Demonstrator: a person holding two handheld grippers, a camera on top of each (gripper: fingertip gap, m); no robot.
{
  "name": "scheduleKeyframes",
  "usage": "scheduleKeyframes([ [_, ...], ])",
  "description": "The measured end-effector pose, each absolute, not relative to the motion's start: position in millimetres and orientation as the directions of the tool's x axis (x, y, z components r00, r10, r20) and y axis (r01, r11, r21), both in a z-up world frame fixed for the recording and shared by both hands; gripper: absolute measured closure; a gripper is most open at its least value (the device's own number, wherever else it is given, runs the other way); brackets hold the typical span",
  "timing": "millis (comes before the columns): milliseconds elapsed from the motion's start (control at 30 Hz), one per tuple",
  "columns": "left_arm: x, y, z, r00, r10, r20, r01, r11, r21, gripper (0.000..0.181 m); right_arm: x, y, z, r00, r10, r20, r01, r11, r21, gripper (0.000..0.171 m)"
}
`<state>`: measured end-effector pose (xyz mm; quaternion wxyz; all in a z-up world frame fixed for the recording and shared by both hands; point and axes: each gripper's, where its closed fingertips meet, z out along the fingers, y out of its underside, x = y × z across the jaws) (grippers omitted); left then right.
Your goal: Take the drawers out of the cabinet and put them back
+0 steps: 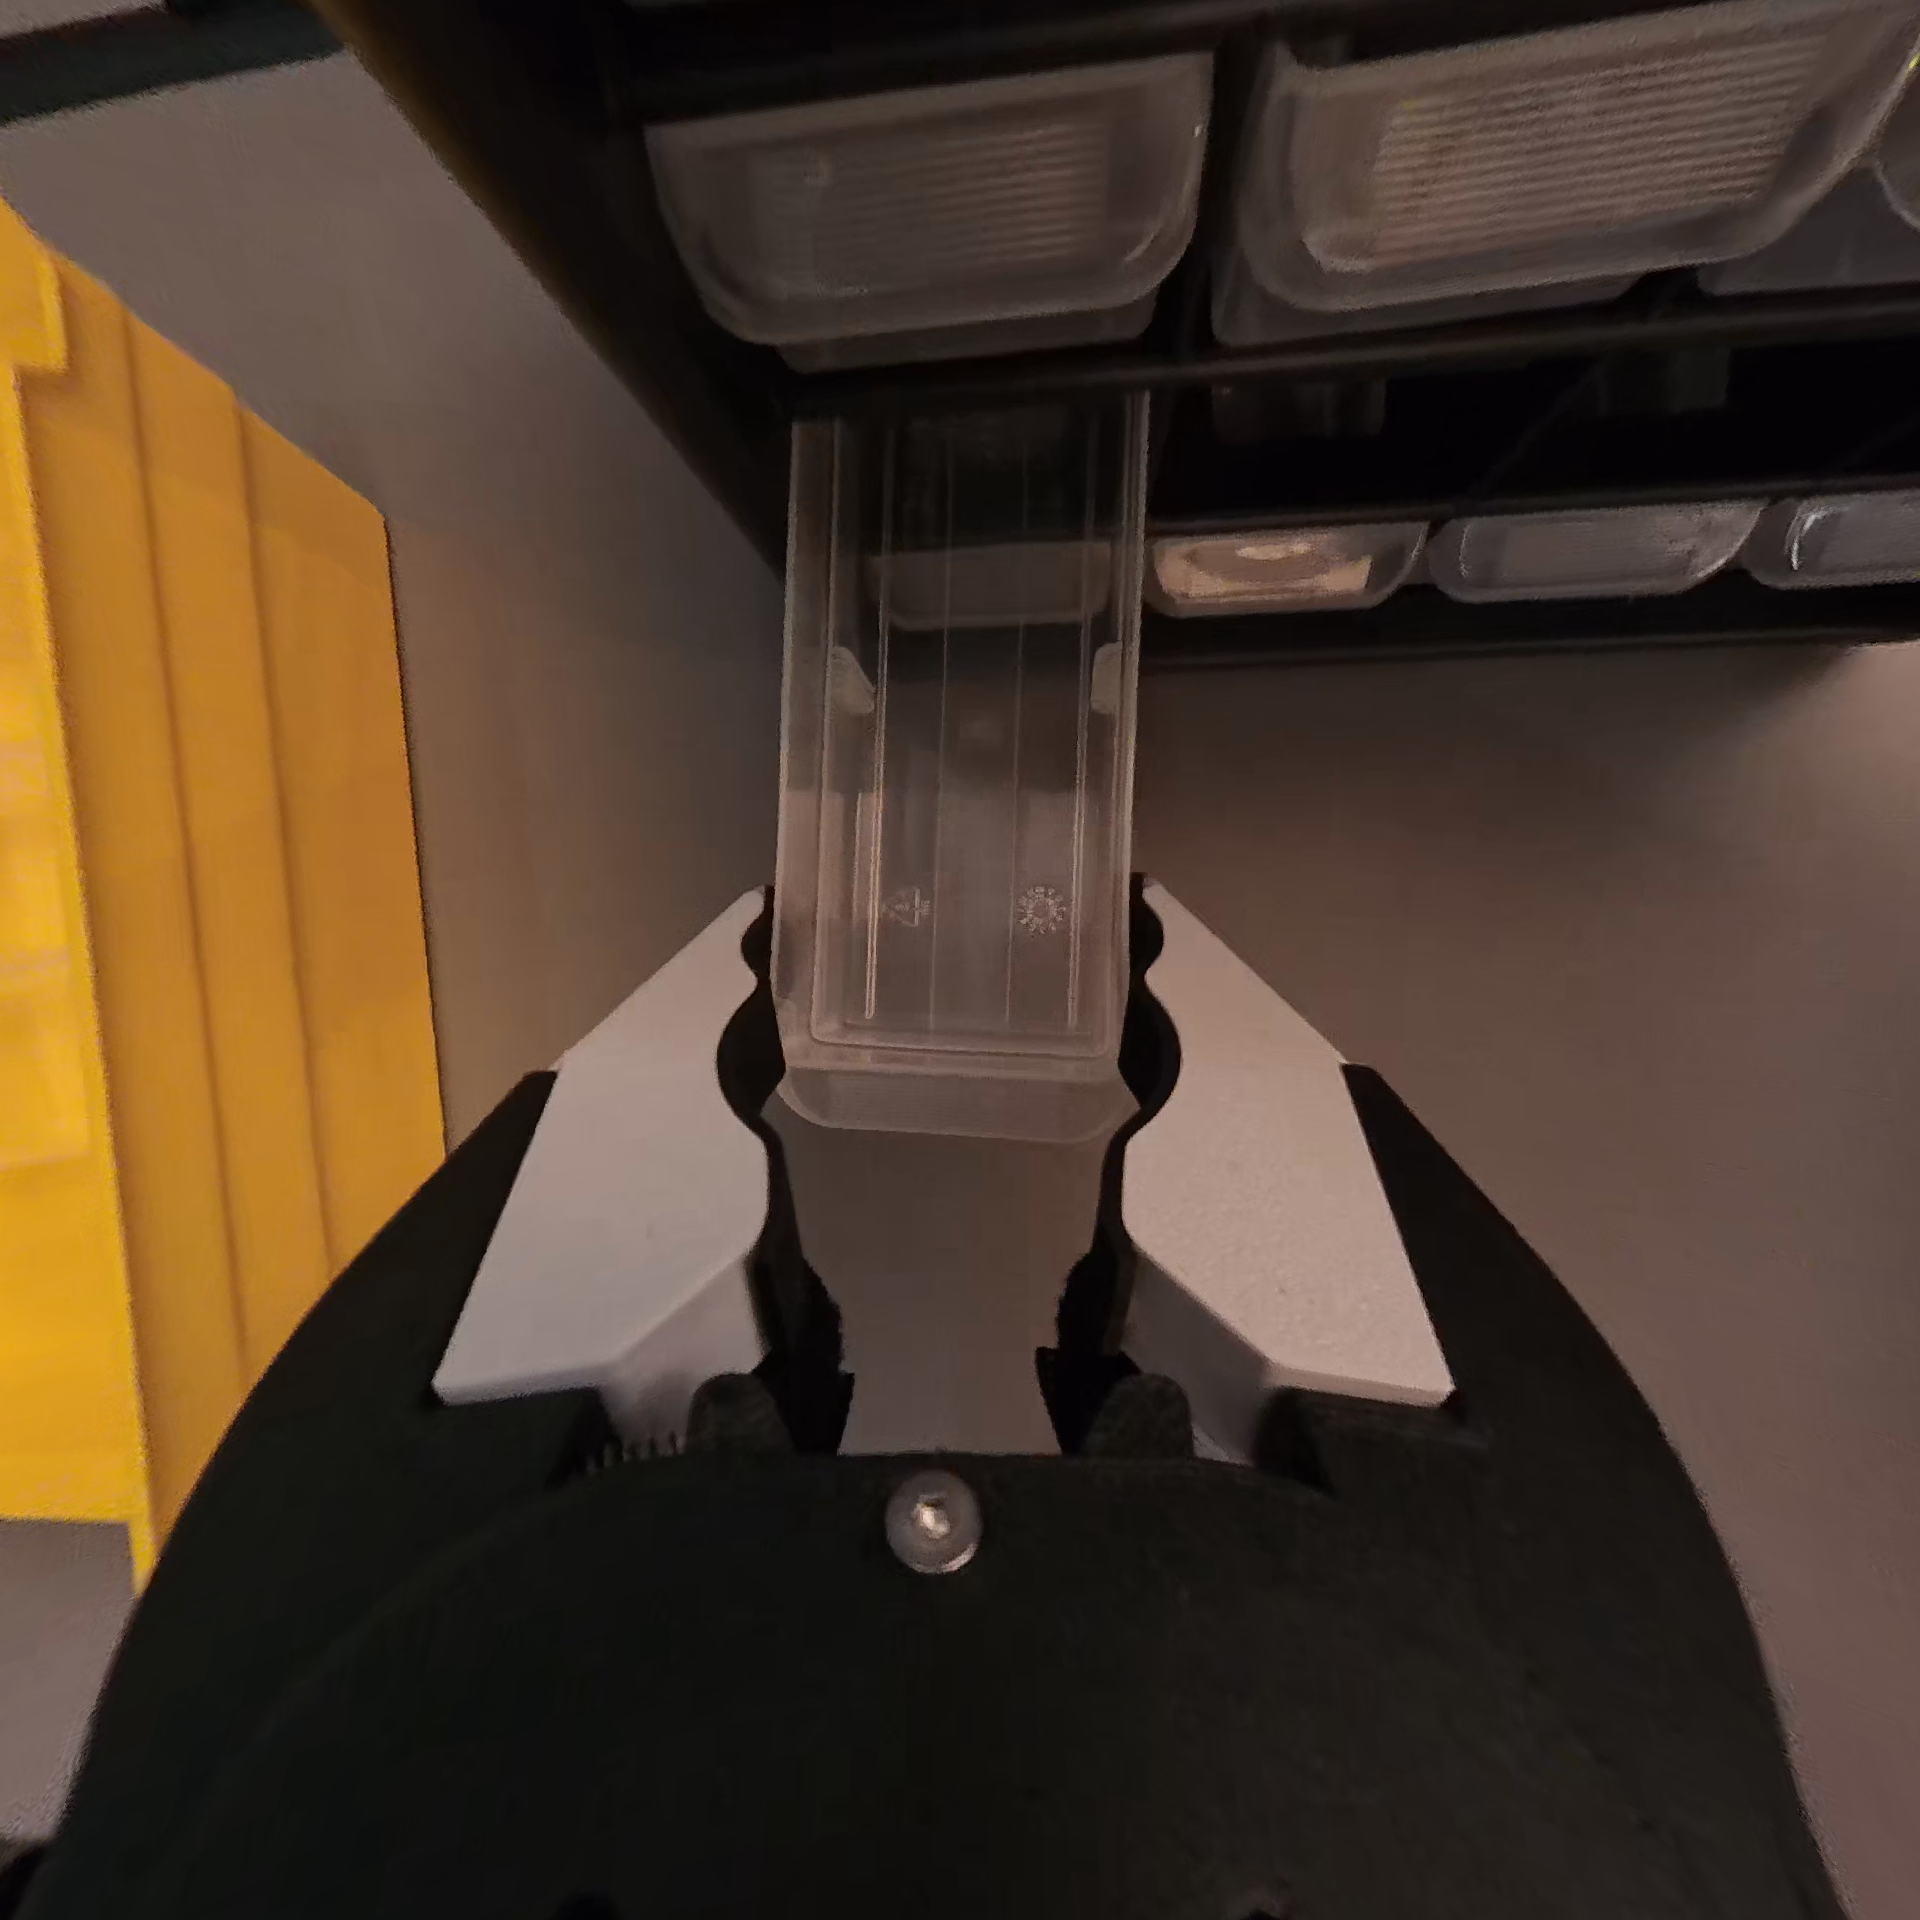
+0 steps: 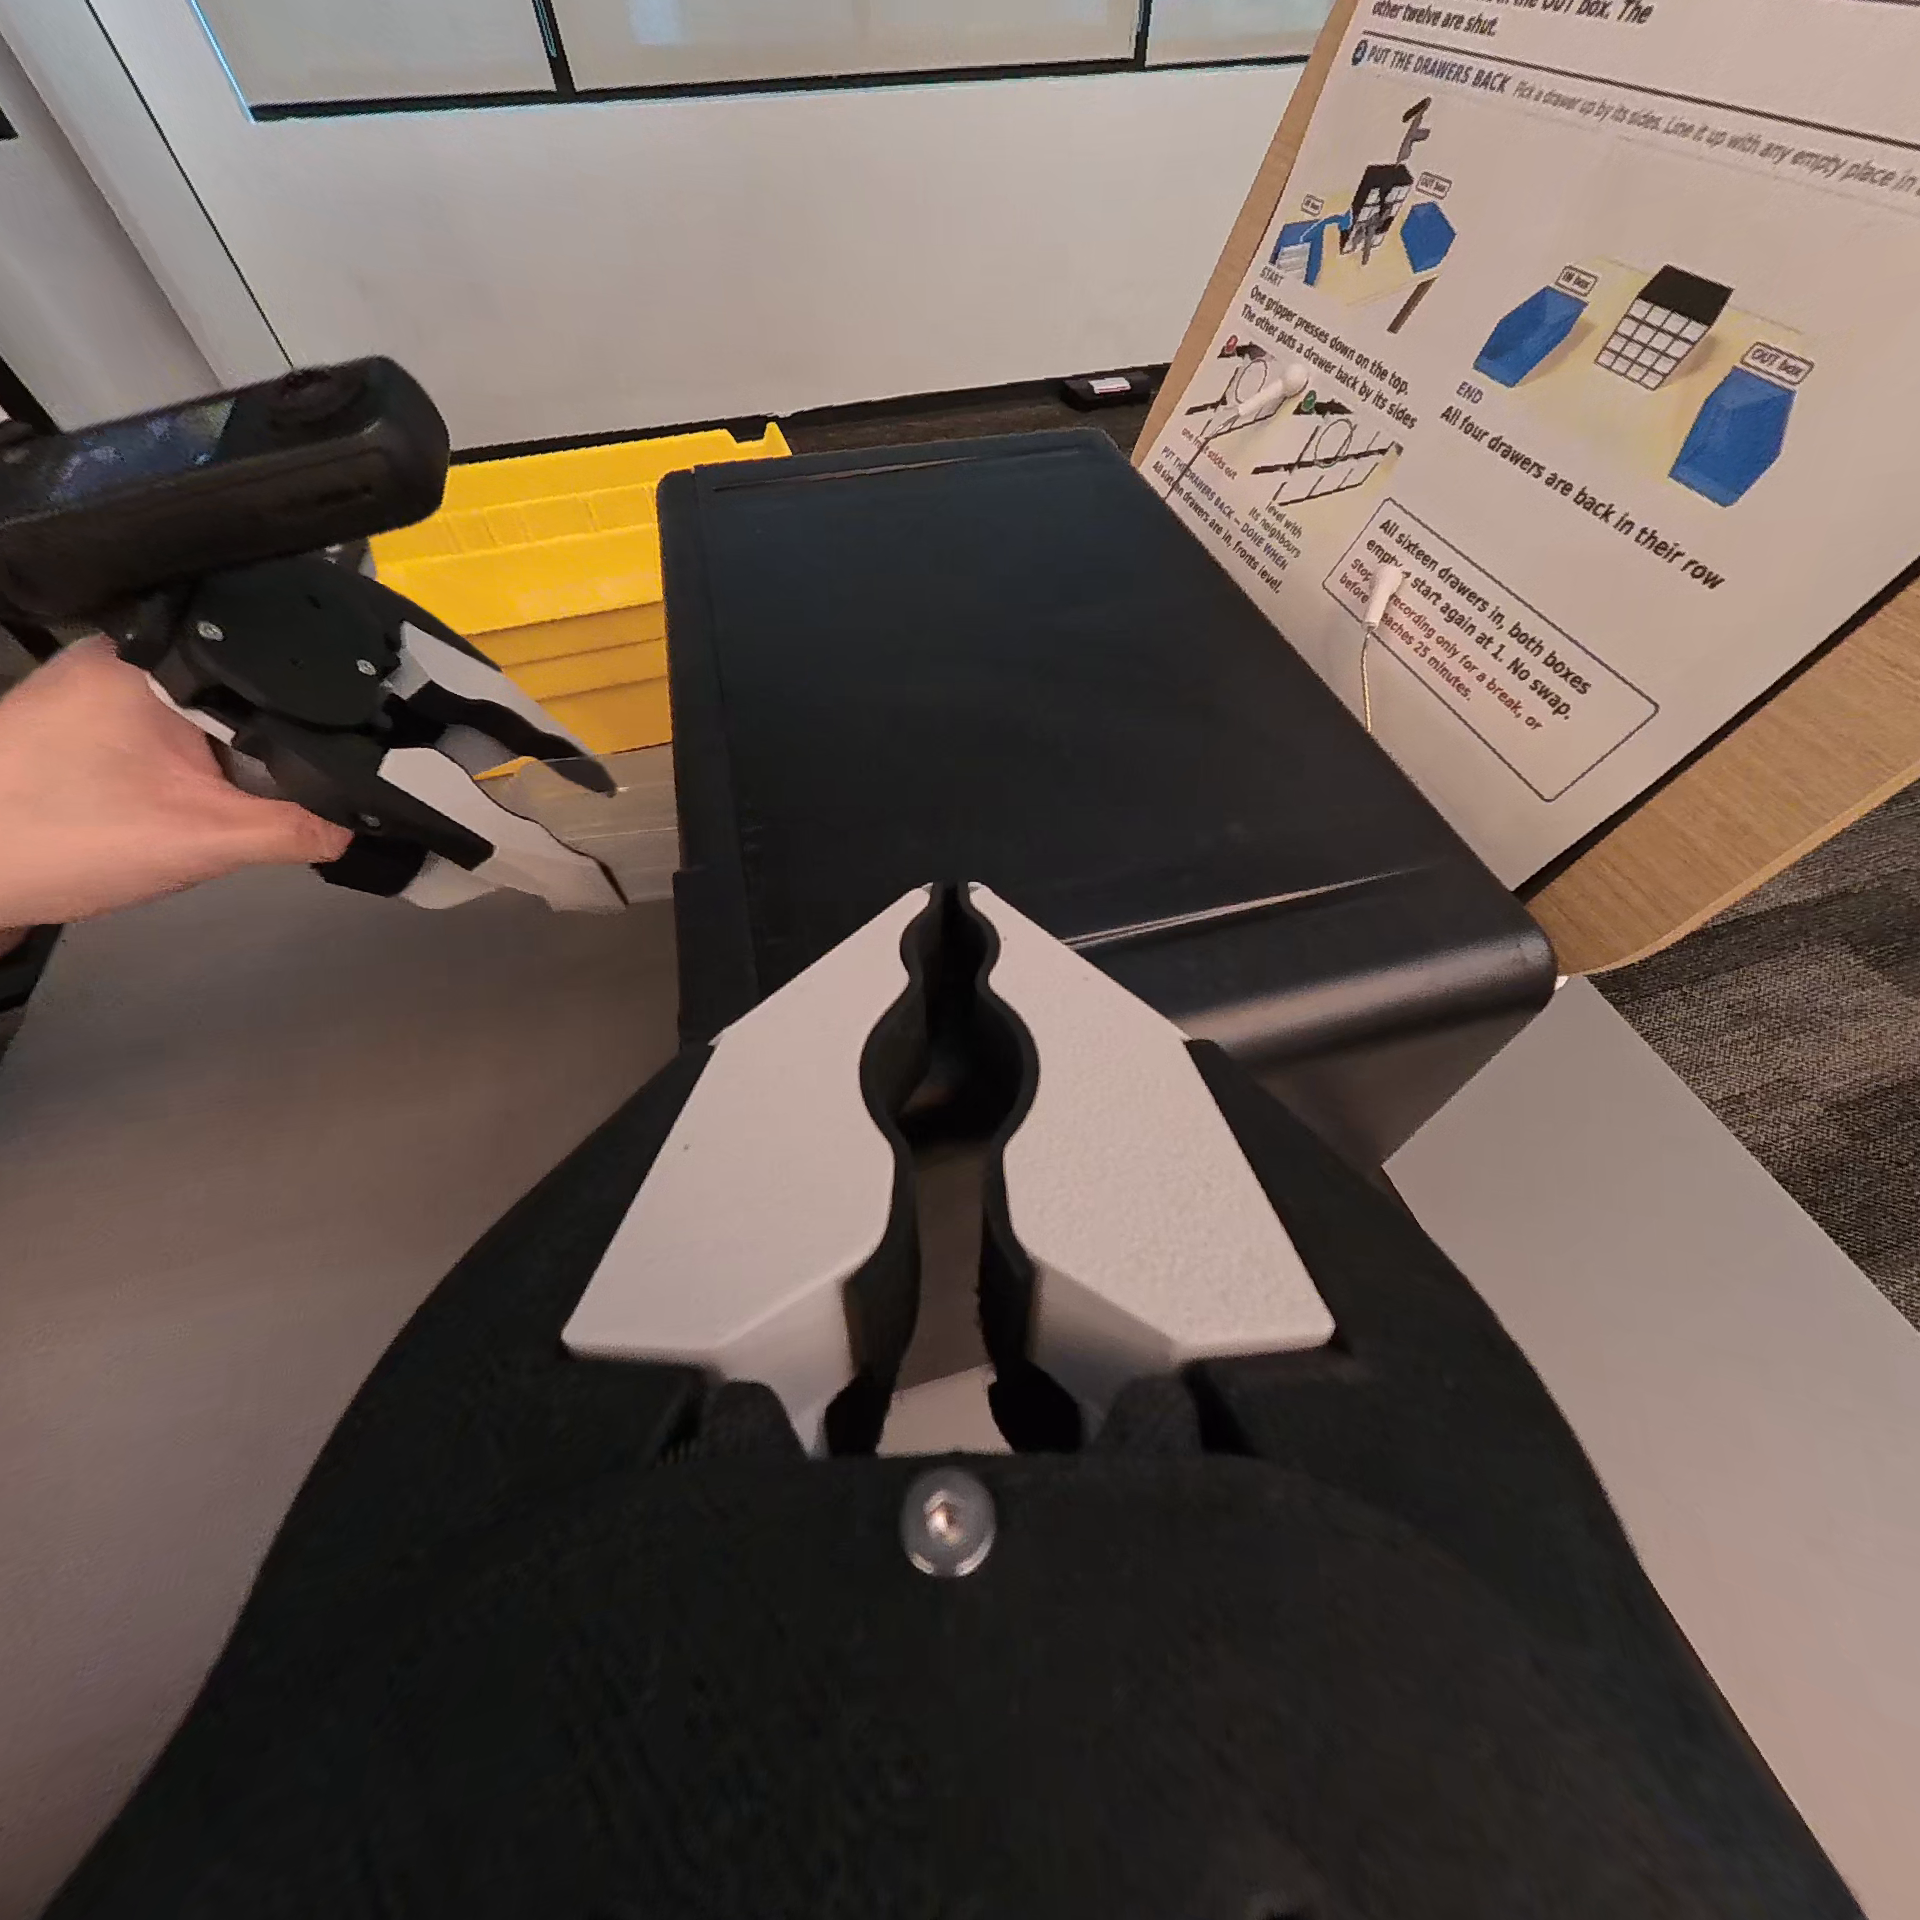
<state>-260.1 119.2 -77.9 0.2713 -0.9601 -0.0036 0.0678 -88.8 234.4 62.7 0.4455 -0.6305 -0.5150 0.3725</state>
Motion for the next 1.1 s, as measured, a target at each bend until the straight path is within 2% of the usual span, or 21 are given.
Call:
scheduleKeyframes([
  [133, -253.7, 129.3, -78.5, 0.997, 0.004, -0.072, -0.041, -0.796, -0.604, 0.117, -88.7, 234.5, 62.7, 0.189, 0.982, -0.018, 0.312, -0.078, -0.947, 0.171],
  [233, -247.1, 122.0, -69.8, 0.996, -0.065, -0.057, -0.087, -0.733, -0.675, 0.087, -88.6, 234.7, 62.7, 0.186, 0.982, -0.025, 0.307, -0.082, -0.948, 0.171],
  [333, -258.6, 102.3, -46.5, 0.955, -0.157, -0.25, -0.293, -0.602, -0.743, 0.082, -88.5, 234.7, 62.7, 0.184, 0.983, -0.026, 0.305, -0.082, -0.949, 0.171],
  [400, -260.4, 86.9, -33.3, 0.887, -0.219, -0.407, -0.461, -0.477, -0.748, 0.085, -88.5, 234.7, 62.8, 0.183, 0.983, -0.026, 0.306, -0.082, -0.949, 0.171],
  [533, -258.6, 66.8, -37.2, 0.637, -0.26, -0.726, -0.768, -0.299, -0.567, 0.118, -88.5, 234.7, 62.7, 0.184, 0.983, -0.029, 0.303, -0.085, -0.949, 0.171],
  [633, -248.9, 69.7, -48.3, 0.473, -0.267, -0.84, -0.879, -0.213, -0.427, 0.124, -88.4, 234.8, 62.7, 0.187, 0.982, -0.034, 0.302, -0.09, -0.949, 0.171],
  [767, -250.7, 83.9, -57.7, 0.296, -0.212, -0.931, -0.951, -0.151, -0.268, 0.152, -88.6, 235.0, 62.7, 0.192, 0.981, -0.039, 0.305, -0.098, -0.947, 0.171],
  [900, -247.7, 91.5, -66.0, 0.242, -0.222, -0.945, -0.969, -0.103, -0.225, 0.17, -88.7, 235.1, 62.7, 0.195, 0.98, -0.038, 0.308, -0.098, -0.946, 0.171],
  [1100, -255.3, 111.6, -62.2, 0.242, -0.205, -0.948, -0.967, -0.135, -0.218, 0.172, -88.6, 235.0, 62.6, 0.192, 0.98, -0.048, 0.304, -0.106, -0.947, 0.171],
])
